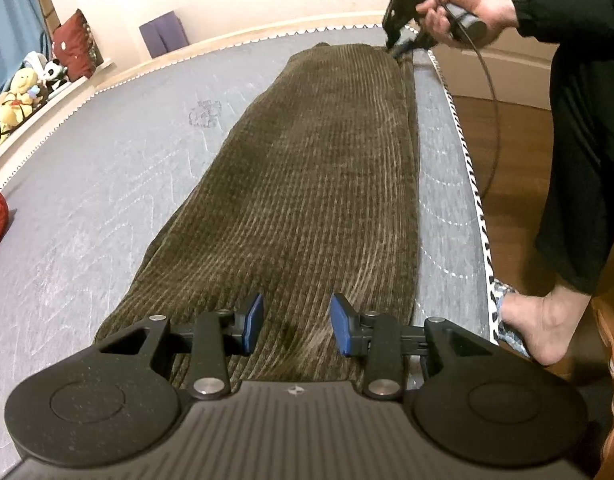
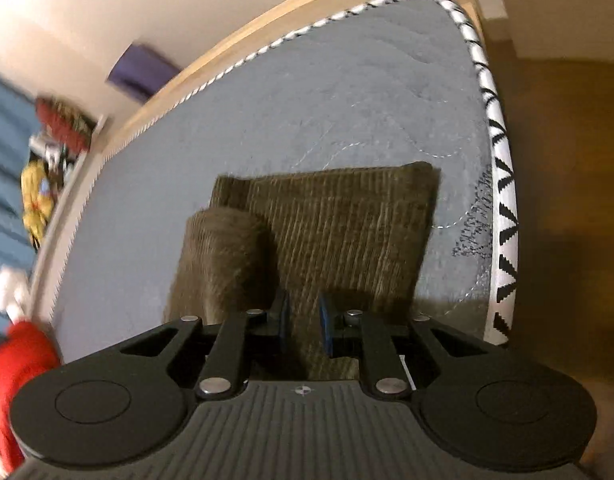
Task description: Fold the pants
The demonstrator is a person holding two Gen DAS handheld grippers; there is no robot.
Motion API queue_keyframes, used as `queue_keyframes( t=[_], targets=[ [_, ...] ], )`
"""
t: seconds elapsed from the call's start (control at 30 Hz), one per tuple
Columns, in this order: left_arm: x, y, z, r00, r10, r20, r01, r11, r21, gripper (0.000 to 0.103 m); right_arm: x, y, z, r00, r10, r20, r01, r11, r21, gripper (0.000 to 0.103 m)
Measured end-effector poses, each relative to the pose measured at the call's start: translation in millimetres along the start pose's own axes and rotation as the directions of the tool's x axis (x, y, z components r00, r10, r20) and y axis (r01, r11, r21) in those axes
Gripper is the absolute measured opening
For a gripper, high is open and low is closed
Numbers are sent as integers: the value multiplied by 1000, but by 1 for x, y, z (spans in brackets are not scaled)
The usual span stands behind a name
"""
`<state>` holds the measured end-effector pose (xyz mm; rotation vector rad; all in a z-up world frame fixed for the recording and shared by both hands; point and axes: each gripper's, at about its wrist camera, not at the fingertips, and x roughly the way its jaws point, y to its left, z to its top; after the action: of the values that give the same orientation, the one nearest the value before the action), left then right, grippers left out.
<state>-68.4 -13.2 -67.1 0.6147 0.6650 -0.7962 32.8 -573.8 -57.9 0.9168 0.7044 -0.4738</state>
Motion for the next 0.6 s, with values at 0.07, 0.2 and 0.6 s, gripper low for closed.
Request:
queue_keyframes(
  t=[0.07,0.2,0.6],
  targets=[
    [0,1,1,1000,-1,6,1,1000,-3,41,9,5,-10,998,-27,-64,24,999,-40,18],
    [1,2,1,1000,3,-1,-3,1000,-7,45,13,33,-18,998,-15,-58,7,990,-138,17],
    [2,1,-3,1000,8,-16,-8,1000,5,52,59,61,0,961,272,-41,-275,957,-94,21]
  ],
)
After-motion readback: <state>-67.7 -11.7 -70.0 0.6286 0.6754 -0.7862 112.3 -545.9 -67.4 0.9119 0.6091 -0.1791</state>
